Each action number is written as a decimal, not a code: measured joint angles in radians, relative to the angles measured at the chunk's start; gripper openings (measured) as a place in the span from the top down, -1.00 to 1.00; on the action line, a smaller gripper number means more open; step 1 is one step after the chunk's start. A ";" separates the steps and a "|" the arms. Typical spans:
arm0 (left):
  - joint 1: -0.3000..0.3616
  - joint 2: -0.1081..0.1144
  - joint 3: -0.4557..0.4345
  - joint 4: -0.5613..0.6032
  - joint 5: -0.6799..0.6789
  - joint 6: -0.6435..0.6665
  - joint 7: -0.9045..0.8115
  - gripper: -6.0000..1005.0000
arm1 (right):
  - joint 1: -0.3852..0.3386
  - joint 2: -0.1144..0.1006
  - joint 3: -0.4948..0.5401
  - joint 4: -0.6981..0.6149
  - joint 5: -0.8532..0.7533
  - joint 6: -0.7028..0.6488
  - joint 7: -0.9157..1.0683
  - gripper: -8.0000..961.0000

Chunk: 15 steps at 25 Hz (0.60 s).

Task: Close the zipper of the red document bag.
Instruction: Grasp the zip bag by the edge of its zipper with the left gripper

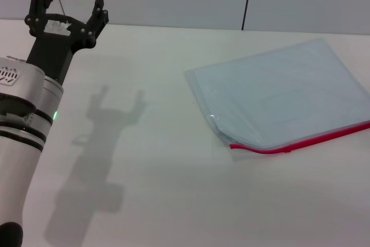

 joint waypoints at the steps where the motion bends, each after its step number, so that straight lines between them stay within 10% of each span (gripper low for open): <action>1: 0.000 0.000 0.000 0.000 0.000 0.000 0.000 -0.77 | 0.000 0.000 0.000 0.000 0.000 0.000 0.000 -0.83; 15: -0.005 0.001 0.000 0.003 -0.016 -0.001 0.000 -0.77 | 0.001 0.000 0.000 0.000 0.000 0.000 0.000 -0.83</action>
